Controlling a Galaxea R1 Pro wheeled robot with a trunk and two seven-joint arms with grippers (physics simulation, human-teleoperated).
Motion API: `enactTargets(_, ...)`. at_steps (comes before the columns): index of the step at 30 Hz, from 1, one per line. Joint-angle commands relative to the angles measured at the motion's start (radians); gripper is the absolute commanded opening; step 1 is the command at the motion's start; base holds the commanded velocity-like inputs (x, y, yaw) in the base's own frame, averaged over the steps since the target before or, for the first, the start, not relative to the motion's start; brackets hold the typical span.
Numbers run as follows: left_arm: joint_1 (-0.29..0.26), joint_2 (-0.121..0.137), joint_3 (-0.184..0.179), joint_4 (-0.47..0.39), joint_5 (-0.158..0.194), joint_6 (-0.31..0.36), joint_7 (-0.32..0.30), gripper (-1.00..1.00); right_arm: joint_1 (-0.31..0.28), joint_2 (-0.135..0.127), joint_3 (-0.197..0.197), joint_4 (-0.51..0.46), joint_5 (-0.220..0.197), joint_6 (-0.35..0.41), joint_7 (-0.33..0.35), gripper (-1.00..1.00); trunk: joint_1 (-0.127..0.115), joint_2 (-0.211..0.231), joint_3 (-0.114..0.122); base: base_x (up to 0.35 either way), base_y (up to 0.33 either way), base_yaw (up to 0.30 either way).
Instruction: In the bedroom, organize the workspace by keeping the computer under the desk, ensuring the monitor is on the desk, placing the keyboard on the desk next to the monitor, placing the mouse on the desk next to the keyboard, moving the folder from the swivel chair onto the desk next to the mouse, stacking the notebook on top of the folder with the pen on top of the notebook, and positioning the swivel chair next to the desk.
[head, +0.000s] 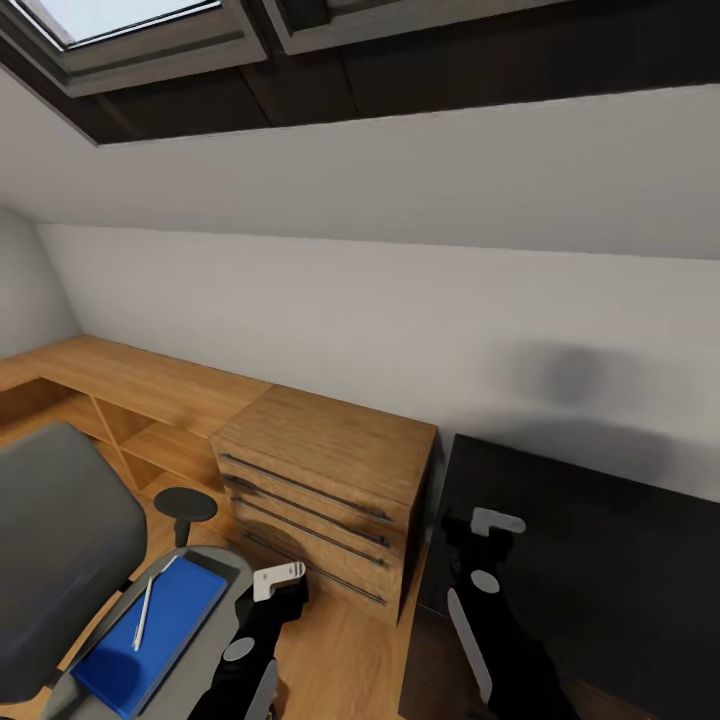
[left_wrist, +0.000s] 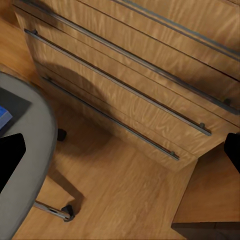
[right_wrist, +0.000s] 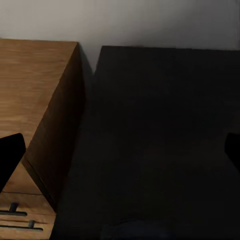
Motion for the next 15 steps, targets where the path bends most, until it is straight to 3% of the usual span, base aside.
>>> enactTargets(1, -0.001, 0.001, -0.003, 0.001, 0.010, 0.004, 0.005, 1.00, 0.007, 0.000, 0.001, -0.034, -0.060, 0.040, -0.021, 1.00, 0.000, -0.001, -0.001, 0.000, 0.000, 0.000)
enactTargets(5, -0.001, 0.002, -0.003, 0.002, 0.010, 0.004, 0.005, 1.00, 0.010, -0.002, 0.000, -0.061, -0.103, 0.056, -0.036, 1.00, 0.000, -0.001, -0.001, -0.044, 0.000, 0.000)
enactTargets(9, -0.001, 0.002, -0.003, 0.002, 0.010, 0.004, 0.005, 1.00, 0.011, -0.004, -0.002, -0.074, -0.121, 0.063, -0.044, 1.00, 0.000, -0.001, -0.001, -0.268, 0.000, -0.027)
enactTargets(15, -0.001, 0.002, -0.002, 0.002, 0.009, 0.005, 0.005, 1.00, 0.011, -0.005, -0.003, -0.076, -0.124, 0.064, -0.045, 1.00, 0.000, -0.001, -0.001, -0.326, 0.000, -0.208)
